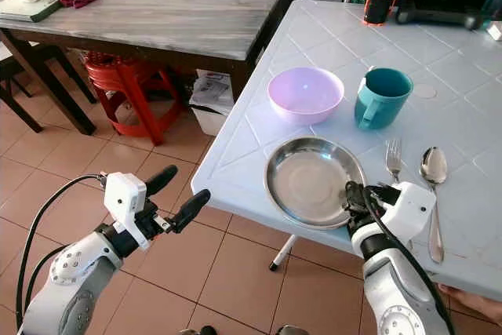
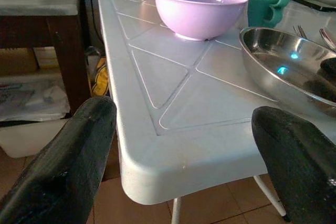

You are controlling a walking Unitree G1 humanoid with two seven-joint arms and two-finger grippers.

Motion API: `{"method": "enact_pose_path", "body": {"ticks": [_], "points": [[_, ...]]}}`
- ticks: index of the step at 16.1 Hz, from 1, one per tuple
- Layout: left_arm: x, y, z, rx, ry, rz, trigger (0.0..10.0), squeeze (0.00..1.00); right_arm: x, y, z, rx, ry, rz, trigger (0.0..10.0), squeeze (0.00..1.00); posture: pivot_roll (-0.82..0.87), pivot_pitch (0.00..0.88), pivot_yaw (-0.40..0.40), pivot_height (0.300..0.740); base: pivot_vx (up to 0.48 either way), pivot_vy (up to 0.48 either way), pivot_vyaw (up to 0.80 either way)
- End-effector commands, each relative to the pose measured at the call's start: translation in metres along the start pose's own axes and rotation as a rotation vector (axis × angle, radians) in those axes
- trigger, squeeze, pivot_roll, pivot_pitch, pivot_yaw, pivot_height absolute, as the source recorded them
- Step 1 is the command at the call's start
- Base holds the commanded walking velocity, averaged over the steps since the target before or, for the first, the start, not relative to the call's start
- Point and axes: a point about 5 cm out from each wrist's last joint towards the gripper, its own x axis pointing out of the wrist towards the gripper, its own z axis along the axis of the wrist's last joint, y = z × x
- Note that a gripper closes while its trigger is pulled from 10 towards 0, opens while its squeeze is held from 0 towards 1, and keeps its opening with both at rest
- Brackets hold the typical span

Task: Setting the table

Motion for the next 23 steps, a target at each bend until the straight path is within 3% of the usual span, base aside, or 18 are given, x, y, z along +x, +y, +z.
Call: {"method": "enact_pose_path", "body": {"ticks": [1,4,5,6,8,9,10,16,19,23], "points": [[-0.002,0.003,0.001,0.018,0.005,0.009,10.0,0.00,-0.003,-0.011,-0.017,0.018,0.088,-0.071,0.0,0.00,-0.16,0.162,0.091,0.740,0.000,0.000,0.00],[0.001,0.013,0.004,0.021,-0.005,0.081,10.0,0.00,0.001,0.001,-0.011,0.062,0.053,-0.047,0.0,0.00,-0.17,0.161,0.090,0.740,0.000,0.000,0.00],[0.002,0.018,0.005,0.045,-0.007,0.131,10.0,0.00,0.002,0.005,-0.008,0.073,0.034,-0.031,0.0,0.00,-0.17,0.161,0.090,0.740,0.000,0.000,0.00],[0.004,0.031,0.006,0.066,-0.009,0.248,10.0,0.00,0.003,0.013,0.002,0.059,-0.018,0.020,0.0,0.00,-0.17,0.161,0.090,0.740,0.000,0.000,0.00],[0.006,0.038,0.006,0.059,-0.003,0.298,10.0,0.00,0.002,0.018,0.007,0.046,-0.054,0.040,0.0,0.00,-0.17,0.148,0.087,0.740,0.000,0.000,0.00],[0.009,0.047,0.008,0.036,-0.008,0.355,10.0,0.00,0.001,0.025,0.017,0.055,-0.117,0.076,5.5,0.00,-0.17,0.142,0.087,0.740,0.000,0.000,0.00],[0.011,0.051,0.009,0.030,-0.016,0.376,10.0,0.00,0.002,0.025,0.020,0.054,-0.138,0.066,10.0,0.00,-0.17,0.142,0.087,0.740,0.000,0.000,0.00],[0.017,0.056,0.009,0.030,-0.022,0.396,10.0,0.00,0.004,0.024,0.020,0.039,-0.146,0.056,10.0,0.00,-0.17,0.126,0.087,0.740,0.000,0.000,-0.53],[0.018,0.055,0.007,0.028,-0.019,0.391,10.0,0.00,0.005,0.024,0.019,0.036,-0.148,0.053,10.0,0.00,-0.17,0.122,0.088,0.740,0.000,0.292,-0.69],[0.018,0.056,0.007,0.033,-0.019,0.390,10.0,0.00,0.005,0.022,0.018,0.024,-0.154,0.046,10.0,0.00,-0.17,0.124,0.090,0.740,0.000,0.311,0.00]]}}
